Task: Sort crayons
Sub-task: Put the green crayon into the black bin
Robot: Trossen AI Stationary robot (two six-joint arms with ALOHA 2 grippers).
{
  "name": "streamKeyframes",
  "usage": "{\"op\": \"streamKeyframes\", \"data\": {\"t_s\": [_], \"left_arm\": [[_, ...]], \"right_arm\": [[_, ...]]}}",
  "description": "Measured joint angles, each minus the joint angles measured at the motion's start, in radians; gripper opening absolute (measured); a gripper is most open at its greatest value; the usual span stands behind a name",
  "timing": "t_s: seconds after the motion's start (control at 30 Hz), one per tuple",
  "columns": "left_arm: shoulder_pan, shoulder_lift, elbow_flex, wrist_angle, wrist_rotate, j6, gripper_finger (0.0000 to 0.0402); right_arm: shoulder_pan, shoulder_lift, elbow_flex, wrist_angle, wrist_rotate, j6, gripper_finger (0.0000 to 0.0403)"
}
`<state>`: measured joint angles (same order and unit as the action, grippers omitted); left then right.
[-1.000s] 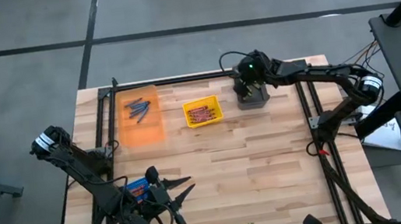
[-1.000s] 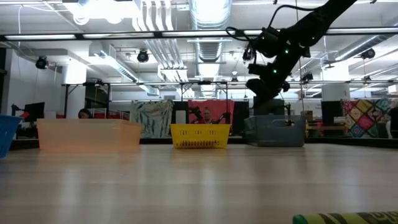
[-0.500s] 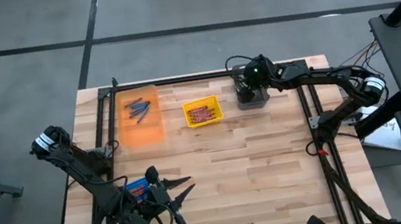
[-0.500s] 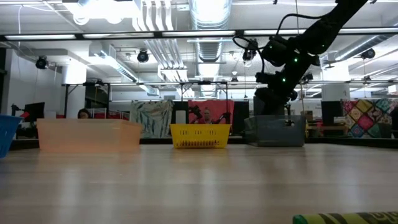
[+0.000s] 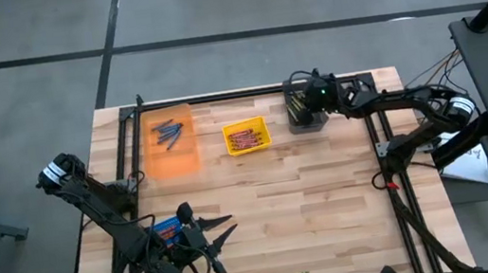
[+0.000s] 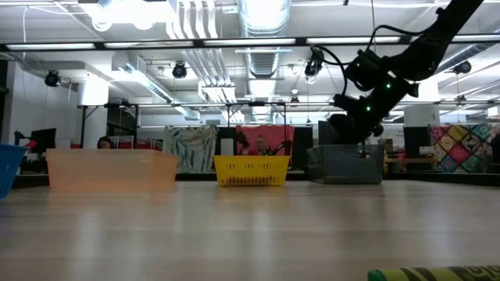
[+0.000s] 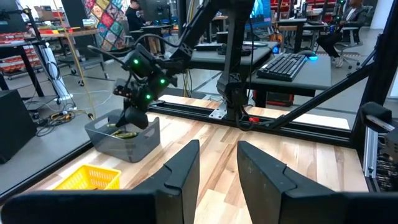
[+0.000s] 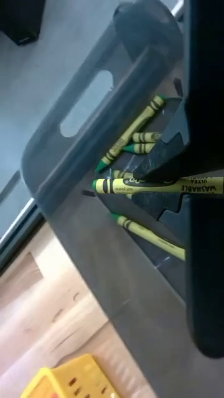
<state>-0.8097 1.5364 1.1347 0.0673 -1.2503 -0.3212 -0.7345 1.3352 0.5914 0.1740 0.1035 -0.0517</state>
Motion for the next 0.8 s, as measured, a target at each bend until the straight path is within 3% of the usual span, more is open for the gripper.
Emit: {"op": "streamKeyframes", "data": {"t_s": [0.57, 0.8], "left_arm": [[0.0, 0.0, 0.0, 0.0, 0.0, -0.001, 0.0091], [0.0, 0.0, 0.0, 0.001, 0.0, -0.001, 0.0091]], "right_arm": [[0.001, 0.002, -0.085, 0.102, 0.0, 0.019, 0.0014], [0.001, 0.002, -0.085, 0.101, 0.001, 0.031, 0.0062]]}}
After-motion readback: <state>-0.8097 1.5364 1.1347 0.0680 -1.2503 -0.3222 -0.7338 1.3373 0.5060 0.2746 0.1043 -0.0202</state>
